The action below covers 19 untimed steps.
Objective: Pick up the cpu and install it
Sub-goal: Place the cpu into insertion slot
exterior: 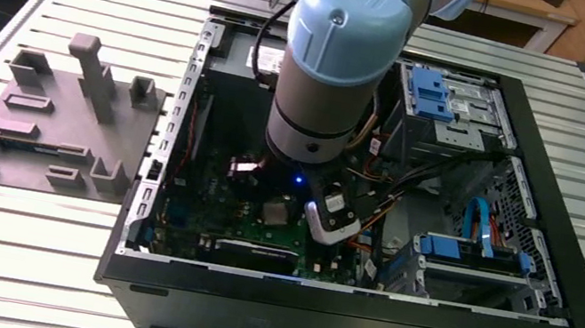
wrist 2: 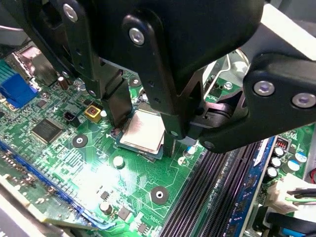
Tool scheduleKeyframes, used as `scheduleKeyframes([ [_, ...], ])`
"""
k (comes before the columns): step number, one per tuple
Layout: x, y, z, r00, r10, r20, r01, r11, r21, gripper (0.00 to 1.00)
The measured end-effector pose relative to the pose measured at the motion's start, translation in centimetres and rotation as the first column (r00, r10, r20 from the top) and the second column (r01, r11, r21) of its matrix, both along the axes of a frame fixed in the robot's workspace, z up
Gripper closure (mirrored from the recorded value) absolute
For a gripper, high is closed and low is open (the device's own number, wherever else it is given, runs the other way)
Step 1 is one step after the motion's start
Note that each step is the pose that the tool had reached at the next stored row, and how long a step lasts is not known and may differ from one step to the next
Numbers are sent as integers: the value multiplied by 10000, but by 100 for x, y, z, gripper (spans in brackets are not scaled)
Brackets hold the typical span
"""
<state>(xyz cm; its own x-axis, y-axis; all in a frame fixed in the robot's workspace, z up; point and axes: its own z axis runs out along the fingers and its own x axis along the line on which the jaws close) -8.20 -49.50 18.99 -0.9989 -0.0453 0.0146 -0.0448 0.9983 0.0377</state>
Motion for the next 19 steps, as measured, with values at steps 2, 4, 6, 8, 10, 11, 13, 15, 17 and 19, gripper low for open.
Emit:
scheduleKeyframes([
  [2,0,0,-1,10000,19,-3,-19,10000,-3,49],
  [4,0,0,0,10000,24,-3,-24,10000,-3,54],
  [6,0,0,-1,10000,24,0,-24,10000,1,54],
  [8,-1,1,7,10000,26,4,-26,10000,9,54],
  [10,-1,1,11,10000,19,2,-19,10000,6,54],
  [11,-2,0,16,10000,8,-1,-8,10000,1,54],
  [13,-2,0,24,10000,-10,0,10,10000,1,54],
  [15,-1,1,25,10000,-28,1,28,10000,4,54],
  [17,-3,6,27,10000,-91,-1,91,10000,3,54],
  [19,-4,13,26,9999,-164,0,164,9999,2,54],
])
